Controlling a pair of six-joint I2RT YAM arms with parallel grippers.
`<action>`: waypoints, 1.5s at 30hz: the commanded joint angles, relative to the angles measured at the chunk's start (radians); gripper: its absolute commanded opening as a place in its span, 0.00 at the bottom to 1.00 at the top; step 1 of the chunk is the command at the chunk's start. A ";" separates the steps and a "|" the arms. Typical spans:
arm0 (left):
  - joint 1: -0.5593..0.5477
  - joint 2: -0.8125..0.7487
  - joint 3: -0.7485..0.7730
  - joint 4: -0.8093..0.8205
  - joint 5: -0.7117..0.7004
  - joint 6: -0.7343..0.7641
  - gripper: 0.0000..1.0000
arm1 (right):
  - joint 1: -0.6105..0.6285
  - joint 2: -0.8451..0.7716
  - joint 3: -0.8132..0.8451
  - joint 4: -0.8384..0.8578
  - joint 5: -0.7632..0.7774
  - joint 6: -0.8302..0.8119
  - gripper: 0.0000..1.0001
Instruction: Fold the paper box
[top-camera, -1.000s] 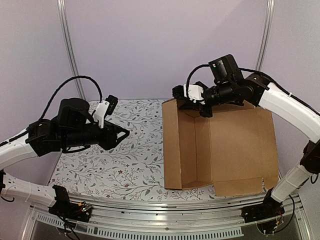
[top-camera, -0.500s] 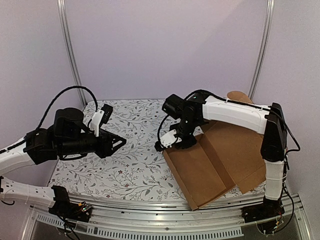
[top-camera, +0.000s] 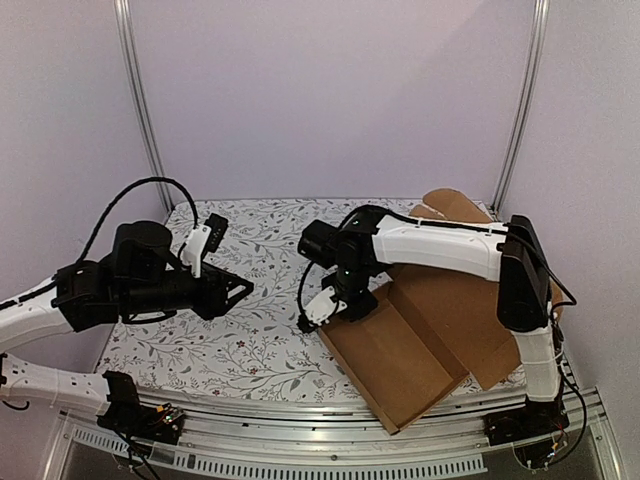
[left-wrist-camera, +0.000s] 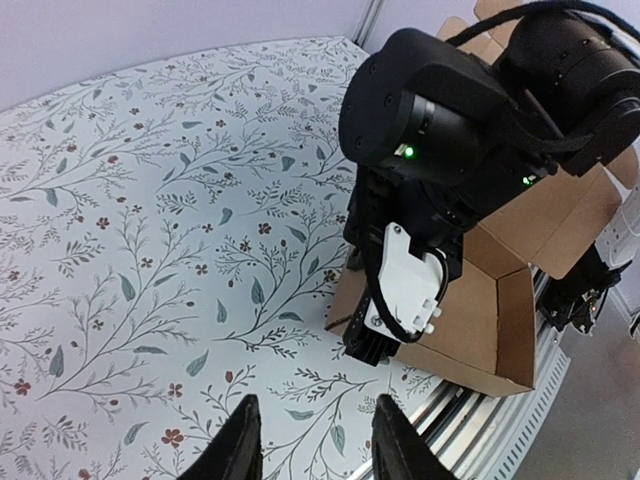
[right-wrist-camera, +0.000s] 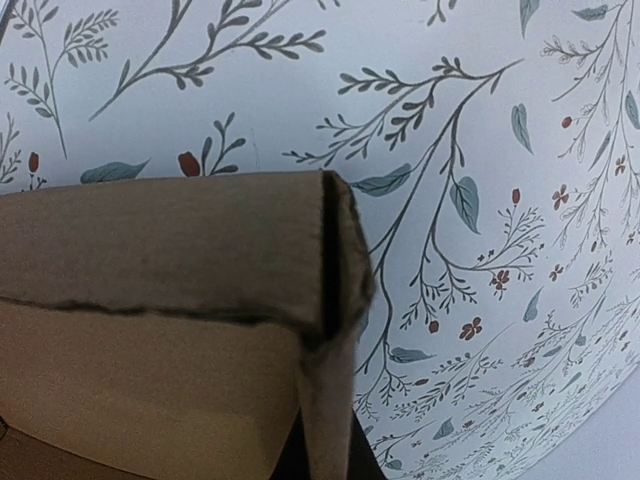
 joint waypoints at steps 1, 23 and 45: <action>0.009 0.020 -0.016 0.021 0.001 -0.006 0.36 | 0.029 0.041 0.006 0.008 0.018 0.012 0.08; 0.008 0.126 0.026 0.051 0.005 0.006 0.36 | 0.050 -0.065 -0.126 0.079 0.033 0.056 0.40; 0.028 0.542 0.244 0.144 0.130 0.123 0.48 | 0.067 -0.531 -0.386 0.170 0.052 0.415 0.61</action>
